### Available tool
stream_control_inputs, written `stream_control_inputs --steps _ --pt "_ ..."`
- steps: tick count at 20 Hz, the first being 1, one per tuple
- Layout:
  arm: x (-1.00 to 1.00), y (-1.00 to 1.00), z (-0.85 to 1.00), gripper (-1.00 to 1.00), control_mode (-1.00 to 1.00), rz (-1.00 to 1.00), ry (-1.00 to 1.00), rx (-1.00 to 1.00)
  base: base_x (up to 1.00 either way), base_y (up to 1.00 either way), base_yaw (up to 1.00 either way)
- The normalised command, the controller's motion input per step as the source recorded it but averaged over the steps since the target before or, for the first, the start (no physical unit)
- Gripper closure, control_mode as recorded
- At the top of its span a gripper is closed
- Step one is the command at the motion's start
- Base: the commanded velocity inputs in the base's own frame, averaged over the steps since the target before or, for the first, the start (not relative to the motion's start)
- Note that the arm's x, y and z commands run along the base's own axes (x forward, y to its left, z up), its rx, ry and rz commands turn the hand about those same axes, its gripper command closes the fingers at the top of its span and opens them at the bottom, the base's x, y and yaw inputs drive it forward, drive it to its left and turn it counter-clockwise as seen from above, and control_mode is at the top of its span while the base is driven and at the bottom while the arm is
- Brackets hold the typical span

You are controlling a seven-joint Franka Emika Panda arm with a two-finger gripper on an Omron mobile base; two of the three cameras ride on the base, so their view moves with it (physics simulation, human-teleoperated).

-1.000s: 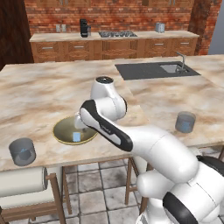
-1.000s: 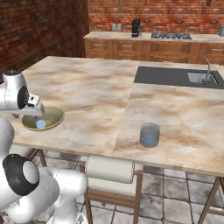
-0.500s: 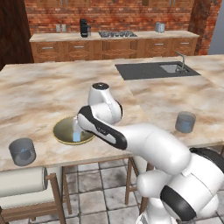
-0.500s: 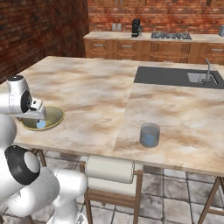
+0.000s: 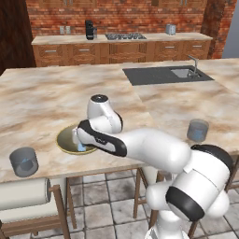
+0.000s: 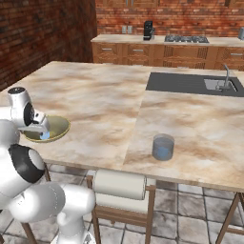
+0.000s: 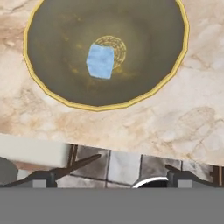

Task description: There are four ice cubes in the ice bowl. Place two ice cubes in each glass of water.

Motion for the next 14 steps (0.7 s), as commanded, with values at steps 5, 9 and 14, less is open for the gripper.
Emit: stream_control_inputs --steps 5,9,14 --pt "0.33 0.04 -0.09 -1.0 -1.0 -0.07 0.0 0.0 0.0 0.0 0.0" --pt "0.36 0.01 -0.15 -1.0 -1.0 -0.07 0.0 0.0 0.0 0.0 0.0" --pt "0.38 0.13 -0.27 -1.0 -1.0 -0.06 0.01 -0.02 0.0 0.0 0.0"
